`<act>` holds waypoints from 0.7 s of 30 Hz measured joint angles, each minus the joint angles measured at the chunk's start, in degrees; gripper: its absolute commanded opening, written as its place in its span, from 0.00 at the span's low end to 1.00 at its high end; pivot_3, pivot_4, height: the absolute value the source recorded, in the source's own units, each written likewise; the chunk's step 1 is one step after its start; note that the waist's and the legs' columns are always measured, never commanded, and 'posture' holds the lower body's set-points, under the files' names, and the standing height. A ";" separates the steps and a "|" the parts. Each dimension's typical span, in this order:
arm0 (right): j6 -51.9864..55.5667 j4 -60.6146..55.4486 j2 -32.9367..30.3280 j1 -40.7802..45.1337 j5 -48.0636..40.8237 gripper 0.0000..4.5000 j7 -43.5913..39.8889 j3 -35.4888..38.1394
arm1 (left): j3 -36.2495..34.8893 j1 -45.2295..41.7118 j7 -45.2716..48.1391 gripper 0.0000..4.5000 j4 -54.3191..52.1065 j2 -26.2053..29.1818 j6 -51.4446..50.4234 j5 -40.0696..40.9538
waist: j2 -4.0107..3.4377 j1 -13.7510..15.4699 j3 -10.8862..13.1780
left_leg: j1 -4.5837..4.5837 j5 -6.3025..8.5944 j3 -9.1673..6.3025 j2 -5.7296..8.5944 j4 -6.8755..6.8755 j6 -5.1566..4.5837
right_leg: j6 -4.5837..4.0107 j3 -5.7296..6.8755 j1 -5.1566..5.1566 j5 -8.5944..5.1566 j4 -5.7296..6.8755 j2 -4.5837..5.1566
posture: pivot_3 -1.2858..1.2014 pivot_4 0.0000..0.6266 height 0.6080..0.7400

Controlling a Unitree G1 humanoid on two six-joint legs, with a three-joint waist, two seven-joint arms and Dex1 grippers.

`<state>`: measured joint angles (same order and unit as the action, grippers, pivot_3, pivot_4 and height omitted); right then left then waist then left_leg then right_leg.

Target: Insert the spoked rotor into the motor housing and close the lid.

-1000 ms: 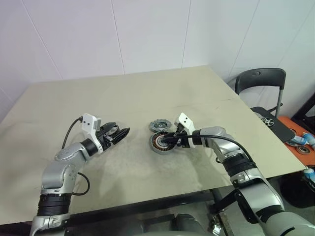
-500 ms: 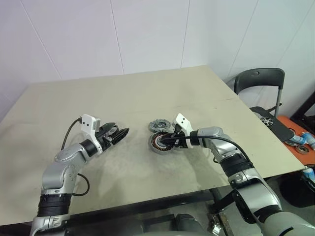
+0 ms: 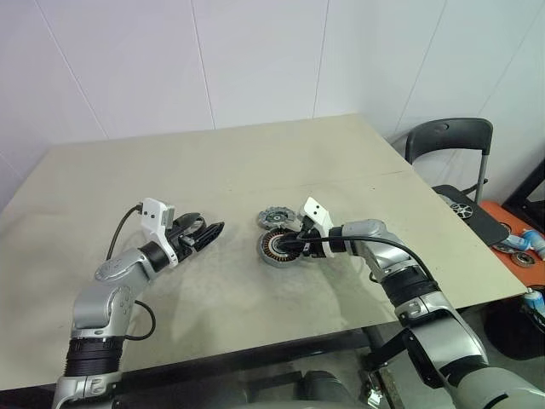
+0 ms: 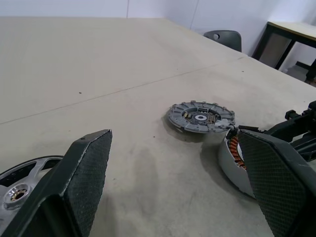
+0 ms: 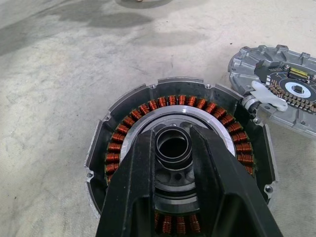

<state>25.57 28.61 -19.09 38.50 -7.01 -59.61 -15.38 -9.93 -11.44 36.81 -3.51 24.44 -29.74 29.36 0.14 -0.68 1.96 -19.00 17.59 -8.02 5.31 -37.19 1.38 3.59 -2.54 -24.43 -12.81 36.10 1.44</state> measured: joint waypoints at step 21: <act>-2.24 0.96 -0.20 0.03 1.72 0.51 -0.12 0.03 | 0.00 0.27 -0.13 0.96 0.19 -0.14 0.35 -0.01 | 0.00 0.02 0.00 | 0.53 0.01 0.01 0.00 0.02 0.00 | 0.01 0.00 0.52 -0.01 0.00 0.00 | 0.52 0.00 1.00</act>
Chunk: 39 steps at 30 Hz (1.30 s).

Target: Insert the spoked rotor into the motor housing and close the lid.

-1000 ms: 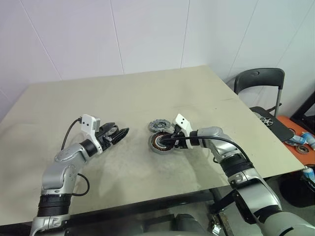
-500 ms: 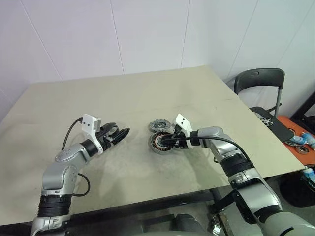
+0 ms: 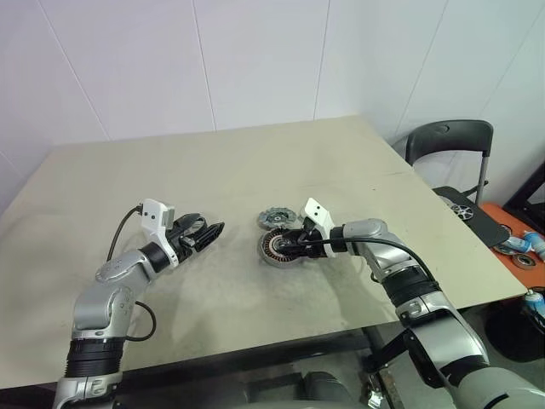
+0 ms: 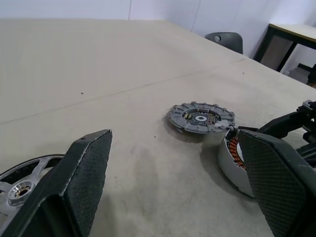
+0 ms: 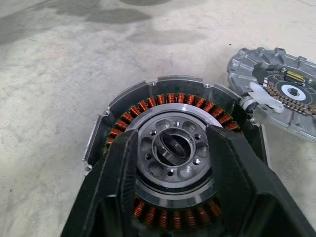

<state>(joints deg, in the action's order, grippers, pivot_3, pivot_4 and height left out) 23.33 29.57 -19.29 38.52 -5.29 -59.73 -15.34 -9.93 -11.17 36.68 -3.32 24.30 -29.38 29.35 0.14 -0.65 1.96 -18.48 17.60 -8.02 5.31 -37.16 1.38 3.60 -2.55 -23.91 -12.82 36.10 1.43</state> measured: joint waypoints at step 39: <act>7.92 -5.17 1.31 -1.73 -6.12 0.06 4.96 2.86 | 0.12 -0.06 2.49 0.96 4.68 -0.03 3.53 -0.86 | -0.01 -0.06 0.03 | -0.09 0.00 0.01 -0.01 0.05 0.00 | 0.01 -0.01 -0.10 -0.01 -0.04 0.00 | 0.52 0.00 1.00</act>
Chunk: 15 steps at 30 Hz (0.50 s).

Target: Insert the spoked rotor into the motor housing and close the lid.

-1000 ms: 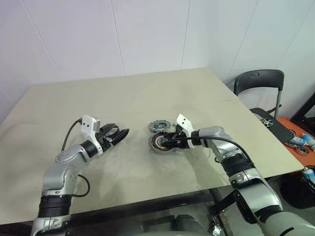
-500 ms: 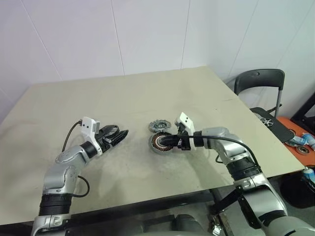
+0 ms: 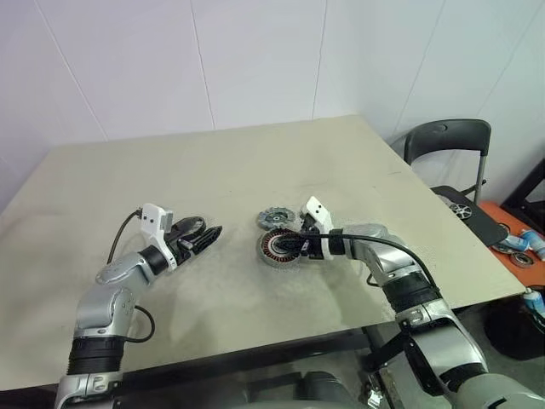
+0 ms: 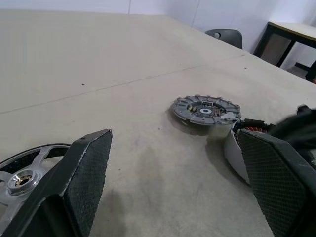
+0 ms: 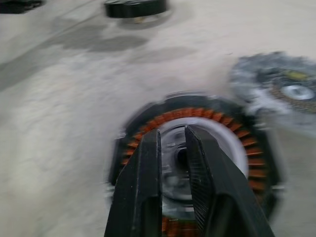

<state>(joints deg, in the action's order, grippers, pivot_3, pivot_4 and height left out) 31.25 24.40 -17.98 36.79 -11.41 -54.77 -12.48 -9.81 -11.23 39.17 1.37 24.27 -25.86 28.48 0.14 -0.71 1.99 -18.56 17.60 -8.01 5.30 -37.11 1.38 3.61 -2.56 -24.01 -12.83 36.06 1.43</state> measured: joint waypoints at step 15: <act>-3.08 2.81 1.14 0.46 2.58 0.00 1.84 0.20 | -0.01 0.31 -0.40 0.96 -1.18 0.01 -0.25 0.04 | 0.00 -0.02 0.00 | -0.02 0.00 0.00 0.00 0.02 0.00 | 0.00 0.00 -0.02 0.00 -0.02 0.00 | 0.52 0.00 1.00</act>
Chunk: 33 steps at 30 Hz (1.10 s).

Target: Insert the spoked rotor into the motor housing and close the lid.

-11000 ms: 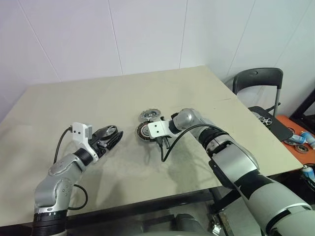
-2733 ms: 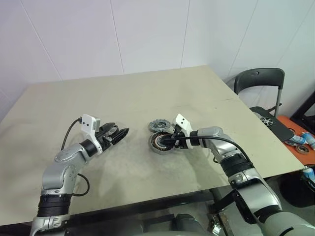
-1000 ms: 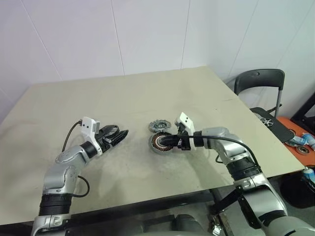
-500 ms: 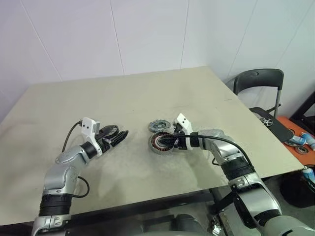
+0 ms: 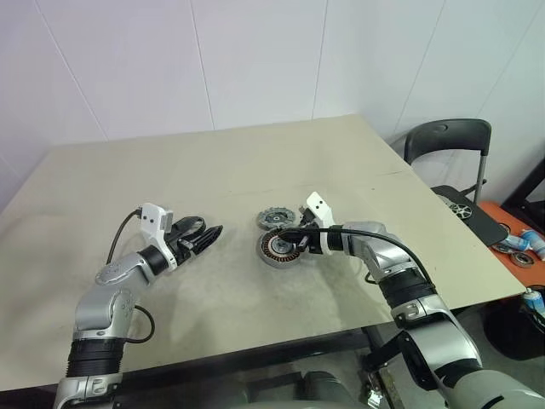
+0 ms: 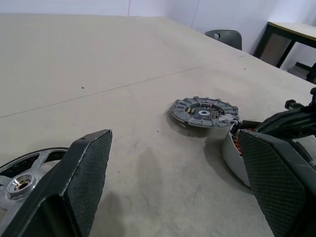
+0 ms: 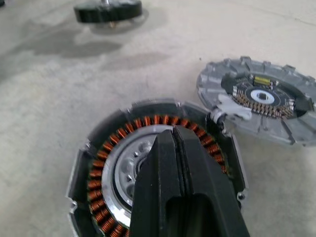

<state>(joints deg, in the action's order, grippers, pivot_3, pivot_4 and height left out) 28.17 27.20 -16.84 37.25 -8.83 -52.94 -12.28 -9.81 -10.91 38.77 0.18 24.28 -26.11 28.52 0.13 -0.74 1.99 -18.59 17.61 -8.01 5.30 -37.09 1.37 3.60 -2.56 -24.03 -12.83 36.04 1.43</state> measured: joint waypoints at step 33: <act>2.82 -0.01 3.40 0.83 -2.52 0.00 2.01 4.20 | 0.02 -0.52 -0.05 0.96 0.46 -0.19 0.07 -0.27 | 0.00 0.04 0.00 | 0.03 0.00 -0.01 -0.01 0.00 0.00 | 0.00 0.00 0.03 0.00 0.00 -0.01 | 0.52 0.00 1.00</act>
<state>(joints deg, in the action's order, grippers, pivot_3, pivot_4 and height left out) 30.99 27.19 -13.44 38.08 -11.34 -50.92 -8.07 -9.79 -11.43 38.72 0.64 24.09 -26.04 28.25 0.14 -0.69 1.99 -18.56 17.60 -8.01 5.30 -37.09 1.37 3.60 -2.56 -24.00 -12.83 36.04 1.42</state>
